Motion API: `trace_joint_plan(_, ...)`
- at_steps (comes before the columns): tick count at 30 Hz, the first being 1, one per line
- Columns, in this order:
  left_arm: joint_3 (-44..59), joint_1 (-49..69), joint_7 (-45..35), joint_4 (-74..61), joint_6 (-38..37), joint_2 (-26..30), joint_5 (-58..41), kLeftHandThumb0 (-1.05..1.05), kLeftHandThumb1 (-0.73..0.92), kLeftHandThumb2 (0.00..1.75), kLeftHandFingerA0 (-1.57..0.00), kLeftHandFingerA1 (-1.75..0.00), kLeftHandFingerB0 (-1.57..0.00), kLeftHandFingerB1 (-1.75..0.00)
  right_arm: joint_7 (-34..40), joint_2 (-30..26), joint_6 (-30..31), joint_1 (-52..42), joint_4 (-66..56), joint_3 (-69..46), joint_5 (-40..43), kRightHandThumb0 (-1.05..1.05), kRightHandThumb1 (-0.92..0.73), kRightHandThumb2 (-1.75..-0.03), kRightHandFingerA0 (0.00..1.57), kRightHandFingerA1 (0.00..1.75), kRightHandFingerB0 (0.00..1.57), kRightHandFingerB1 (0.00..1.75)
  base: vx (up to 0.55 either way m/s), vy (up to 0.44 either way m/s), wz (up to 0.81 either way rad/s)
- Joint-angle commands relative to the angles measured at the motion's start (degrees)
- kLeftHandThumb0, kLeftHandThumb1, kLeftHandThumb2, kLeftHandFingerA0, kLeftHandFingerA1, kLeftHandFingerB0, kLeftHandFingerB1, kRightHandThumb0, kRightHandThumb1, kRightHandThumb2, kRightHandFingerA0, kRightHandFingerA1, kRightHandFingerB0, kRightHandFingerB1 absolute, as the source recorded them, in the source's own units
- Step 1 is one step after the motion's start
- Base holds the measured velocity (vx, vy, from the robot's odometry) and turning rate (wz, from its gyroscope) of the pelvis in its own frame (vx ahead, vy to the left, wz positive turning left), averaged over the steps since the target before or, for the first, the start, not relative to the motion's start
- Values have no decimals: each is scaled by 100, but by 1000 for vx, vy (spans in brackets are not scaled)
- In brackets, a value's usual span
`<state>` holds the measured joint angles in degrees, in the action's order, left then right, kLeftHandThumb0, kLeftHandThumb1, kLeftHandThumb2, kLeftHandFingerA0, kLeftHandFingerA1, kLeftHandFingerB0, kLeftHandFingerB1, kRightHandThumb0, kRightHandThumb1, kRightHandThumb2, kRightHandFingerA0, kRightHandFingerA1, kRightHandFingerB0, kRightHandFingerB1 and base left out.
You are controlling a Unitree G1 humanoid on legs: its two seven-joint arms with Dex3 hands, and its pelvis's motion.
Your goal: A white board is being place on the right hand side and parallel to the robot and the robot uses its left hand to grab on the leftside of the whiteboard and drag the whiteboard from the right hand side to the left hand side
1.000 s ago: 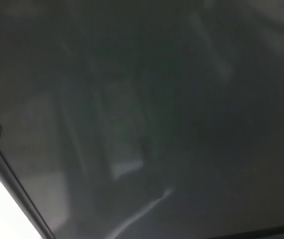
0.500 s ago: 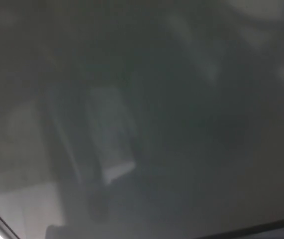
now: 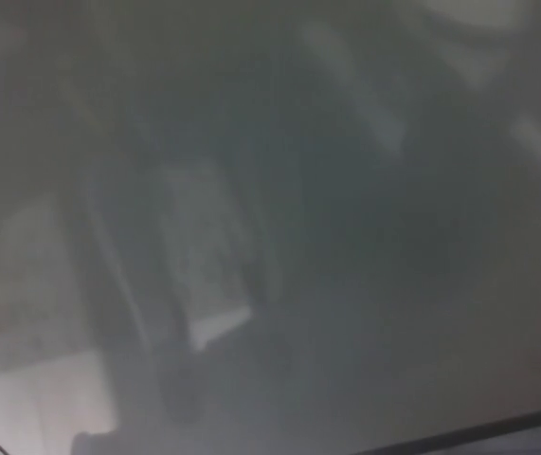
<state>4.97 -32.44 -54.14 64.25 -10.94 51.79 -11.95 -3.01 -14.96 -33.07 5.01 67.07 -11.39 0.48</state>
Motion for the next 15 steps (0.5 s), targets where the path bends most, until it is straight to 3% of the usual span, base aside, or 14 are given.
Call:
trace_joint_plan(1, -192, -52, -208, 39, -311, 361, 524, -10, 79, 63, -74, -102, -77, -76, 55, -31, -108, 44, 51, -5, -1, -82, -72, -61, 65, 74, 53, 56, 0, 0, 0)
trace_joint_plan(2, -257, -38, -196, 23, -526, 397, 615, -10, 79, 63, -74, -102, -77, -76, 56, -33, -115, 44, 57, -4, -3, -82, -72, -61, 65, 74, 53, 56, 0, 0, 0)
trace_joint_plan(3, -324, -39, -267, 26, -740, 462, 687, -4, 80, 63, -75, -89, -74, -72, 72, -44, -133, 41, 67, 7, -23, -81, -53, -102, 63, 77, 50, 64, 0, 0, 0)
trace_joint_plan(5, -508, -37, -183, 42, -1065, 556, 879, -15, 78, 63, -76, -92, -74, -73, 79, -46, -139, 40, 81, 9, -27, -81, -53, -101, 62, 76, 49, 64, 0, 0, 0)
trace_joint_plan(6, -663, -38, -49, 53, -1238, 619, 1056, -18, 78, 62, -72, -99, -70, -77, 84, -48, -137, 38, 82, 12, -31, -84, -72, -61, 65, 75, 54, 56, 0, 0, 0)
trace_joint_plan(7, -747, -40, 49, 94, -1300, 654, 1145, -19, 76, 63, -72, -99, -68, -75, 107, -52, -142, 35, 78, 24, -49, -82, -72, -61, 65, 73, 54, 55, 0, 0, 0)
trace_joint_plan(8, -783, -50, 61, 183, -1186, 661, 1125, -11, 77, 62, -63, -117, -67, -87, 122, -51, -148, 13, 71, 29, -57, -82, -72, -61, 64, 73, 54, 55, 0, 0, 0)
trace_joint_plan(9, -785, -64, -20, 241, -1021, 648, 1046, -11, 77, 62, -63, -117, -67, -87, 99, -44, -145, -12, 69, 13, -29, -82, -72, -61, 64, 73, 54, 55, 0, 0, 0)
trace_joint_plan(11, -839, 8, 79, 314, -1072, 668, 1045, -11, 77, 62, -71, -90, -69, -73, 95, -42, -178, -92, 71, 31, -48, -82, -72, -62, 65, 72, 53, 54, 0, 0, 0)
trace_joint_plan(12, -810, 20, 15, 350, -1020, 663, 968, -11, 77, 62, -71, -90, -69, -73, 96, -46, -180, -124, 68, 43, -62, -82, -72, -62, 65, 72, 53, 54, 0, 0, 0)
trace_joint_plan(13, -677, 0, -5, 416, -728, 613, 763, -15, 70, 60, -68, -56, -64, -50, 96, -43, -184, -139, 60, 36, -51, -82, -72, -62, 66, 73, 54, 54, 0, 0, 0)
trace_joint_plan(14, -586, -1, 15, 447, -615, 580, 643, -21, 62, 58, -51, -44, -42, -38, 91, -40, -181, -145, 60, 32, -39, -79, -53, -101, 64, 76, 50, 63, 0, 0, 0)
trace_joint_plan(15, -523, 14, 50, 452, -622, 560, 593, -21, 62, 58, -51, -44, -42, -38, 83, -36, -174, -147, 63, 30, -32, -79, -53, -101, 64, 76, 50, 63, 0, 0, 0)
